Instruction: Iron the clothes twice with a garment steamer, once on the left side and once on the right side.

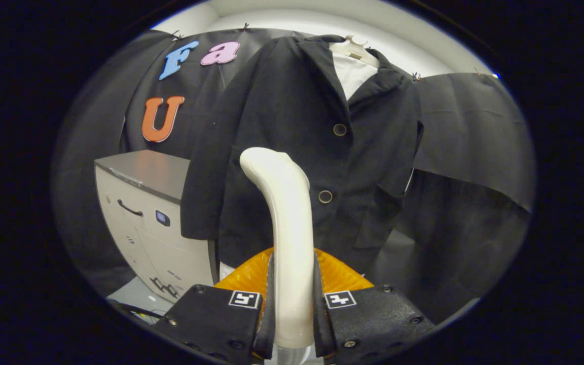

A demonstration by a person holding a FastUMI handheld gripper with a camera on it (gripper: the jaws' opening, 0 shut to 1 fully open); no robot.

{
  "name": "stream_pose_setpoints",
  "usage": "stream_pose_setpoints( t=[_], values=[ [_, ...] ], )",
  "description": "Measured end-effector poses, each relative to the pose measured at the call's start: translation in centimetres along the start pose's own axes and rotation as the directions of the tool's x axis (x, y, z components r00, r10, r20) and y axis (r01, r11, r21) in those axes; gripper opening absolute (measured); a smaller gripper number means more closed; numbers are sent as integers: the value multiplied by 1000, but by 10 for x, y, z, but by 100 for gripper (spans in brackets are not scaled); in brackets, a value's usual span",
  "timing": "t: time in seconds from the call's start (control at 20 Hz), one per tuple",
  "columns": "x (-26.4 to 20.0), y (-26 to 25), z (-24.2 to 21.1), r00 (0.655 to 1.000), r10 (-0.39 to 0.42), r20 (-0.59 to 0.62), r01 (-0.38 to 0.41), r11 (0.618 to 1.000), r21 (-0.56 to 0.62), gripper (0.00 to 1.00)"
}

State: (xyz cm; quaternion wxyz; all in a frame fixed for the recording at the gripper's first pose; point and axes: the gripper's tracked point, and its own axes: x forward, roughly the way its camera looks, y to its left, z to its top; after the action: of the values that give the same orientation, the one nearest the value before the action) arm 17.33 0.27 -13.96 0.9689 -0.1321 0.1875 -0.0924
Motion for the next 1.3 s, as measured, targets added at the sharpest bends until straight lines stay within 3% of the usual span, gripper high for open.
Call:
stream_pose_setpoints(
  t=[0.55,0.8,1.0,1.3],
  values=[
    [-3,10,-130,983,15,-183,-26,998,-57,33],
    [-5,7,-160,974,21,-224,-39,996,-74,33],
    [-14,3,-146,978,40,-203,-45,999,-21,33],
    [-42,-52,-55,998,31,-54,-24,992,126,33]
  ],
)
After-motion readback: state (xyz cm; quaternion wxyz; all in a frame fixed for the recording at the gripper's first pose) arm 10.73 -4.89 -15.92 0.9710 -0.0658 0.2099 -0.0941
